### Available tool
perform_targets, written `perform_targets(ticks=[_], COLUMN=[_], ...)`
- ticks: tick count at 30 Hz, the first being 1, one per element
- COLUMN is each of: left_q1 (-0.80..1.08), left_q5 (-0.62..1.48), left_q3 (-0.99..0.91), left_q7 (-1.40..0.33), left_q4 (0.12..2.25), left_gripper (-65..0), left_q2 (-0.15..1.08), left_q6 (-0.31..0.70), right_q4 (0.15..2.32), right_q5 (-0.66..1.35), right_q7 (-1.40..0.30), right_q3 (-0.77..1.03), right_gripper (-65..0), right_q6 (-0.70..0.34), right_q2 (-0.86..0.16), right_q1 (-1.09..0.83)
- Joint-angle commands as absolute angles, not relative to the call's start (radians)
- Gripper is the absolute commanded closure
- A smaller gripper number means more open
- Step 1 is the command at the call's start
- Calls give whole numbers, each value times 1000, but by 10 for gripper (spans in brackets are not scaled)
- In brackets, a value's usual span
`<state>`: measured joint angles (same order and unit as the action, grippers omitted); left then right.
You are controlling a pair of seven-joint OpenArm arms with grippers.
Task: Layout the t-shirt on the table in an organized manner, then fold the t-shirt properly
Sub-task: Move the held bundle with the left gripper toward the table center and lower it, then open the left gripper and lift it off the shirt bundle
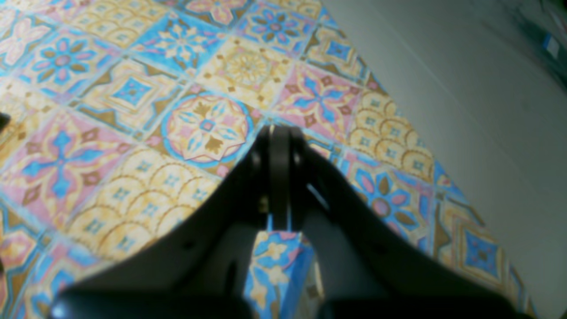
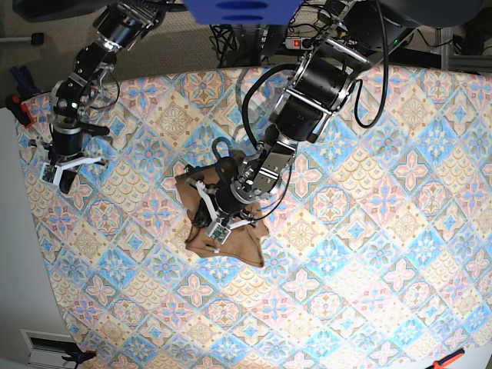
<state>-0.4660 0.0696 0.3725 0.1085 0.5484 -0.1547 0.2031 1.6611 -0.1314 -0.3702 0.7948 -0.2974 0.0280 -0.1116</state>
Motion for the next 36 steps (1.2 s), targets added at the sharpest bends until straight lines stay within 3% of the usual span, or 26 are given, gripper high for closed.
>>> perform_targets(ticks=[1,7,17,30,36], left_q1=[-472,-478,-387,-21,183], left_q5=[35,35,35,36,36], left_q3=[375,401,496,486,314], left_q7=[50,54,50,47,48], left_q4=[539,549,924,1523,1718], left_gripper=[0,0,0,0,0], left_q2=[-157,-157,-130,114,162], left_q6=[160,162,162,156,156], right_q4=[1682,1682,1684,1738,1761], right_q5=[-122,-122,-122,-120,-41], right_q7=[-346,-346,-346,-346,-338], right_q3=[797,796,796,794,794], right_gripper=[0,0,0,0,0], right_q6=[-292,-292,-292,-292,-292], right_q2=[18,18,18,33,42], right_q1=[-107,-108,-110,-136,-202])
